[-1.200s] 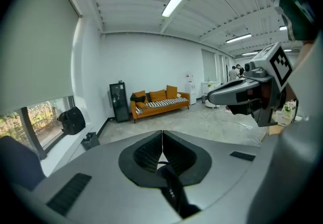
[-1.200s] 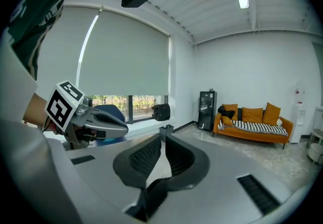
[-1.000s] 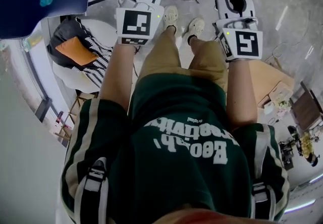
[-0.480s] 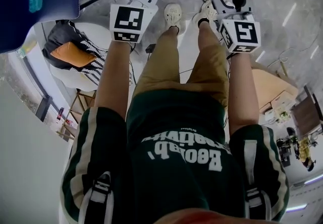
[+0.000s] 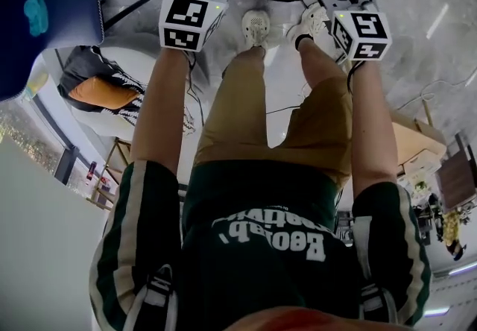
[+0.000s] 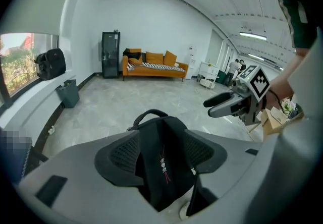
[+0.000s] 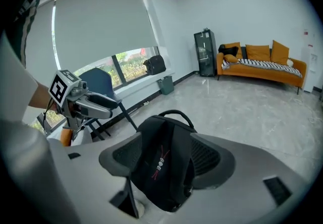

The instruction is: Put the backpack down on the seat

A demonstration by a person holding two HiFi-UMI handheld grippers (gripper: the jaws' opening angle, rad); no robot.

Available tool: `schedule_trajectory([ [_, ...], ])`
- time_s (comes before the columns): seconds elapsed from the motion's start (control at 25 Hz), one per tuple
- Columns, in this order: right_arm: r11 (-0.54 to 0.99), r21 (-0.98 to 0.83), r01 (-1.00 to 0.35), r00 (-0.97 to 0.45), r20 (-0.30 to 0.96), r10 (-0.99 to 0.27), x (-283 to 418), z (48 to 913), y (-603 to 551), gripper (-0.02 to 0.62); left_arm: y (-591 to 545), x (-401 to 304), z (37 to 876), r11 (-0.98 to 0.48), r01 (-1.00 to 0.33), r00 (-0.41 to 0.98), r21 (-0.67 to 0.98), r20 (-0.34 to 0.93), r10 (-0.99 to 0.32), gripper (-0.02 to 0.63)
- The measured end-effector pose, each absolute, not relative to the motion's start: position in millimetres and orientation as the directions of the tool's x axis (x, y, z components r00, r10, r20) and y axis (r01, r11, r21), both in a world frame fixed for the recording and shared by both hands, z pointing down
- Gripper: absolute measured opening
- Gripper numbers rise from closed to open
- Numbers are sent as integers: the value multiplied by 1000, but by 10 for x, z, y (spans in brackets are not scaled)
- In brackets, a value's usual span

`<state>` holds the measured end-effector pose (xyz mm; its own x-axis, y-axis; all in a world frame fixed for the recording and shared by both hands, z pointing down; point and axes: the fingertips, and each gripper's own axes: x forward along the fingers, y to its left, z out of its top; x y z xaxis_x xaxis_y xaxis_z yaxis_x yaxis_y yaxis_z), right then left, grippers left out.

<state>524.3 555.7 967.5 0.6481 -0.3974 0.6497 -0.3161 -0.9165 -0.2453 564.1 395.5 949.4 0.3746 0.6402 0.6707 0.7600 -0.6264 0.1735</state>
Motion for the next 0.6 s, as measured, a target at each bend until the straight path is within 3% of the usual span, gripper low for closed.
schedule_trajectory([
  [0.32,-884,-371,-285,572,675,-467,5383,10907,5806,272,4031,5707,10775,-642,730,272,234,762,588,299],
  [0.6,-825,-471,-313,512,648,-564,5494,11718,5593,273,4201,5805,11540,-620,726,203,297,769,606,307],
])
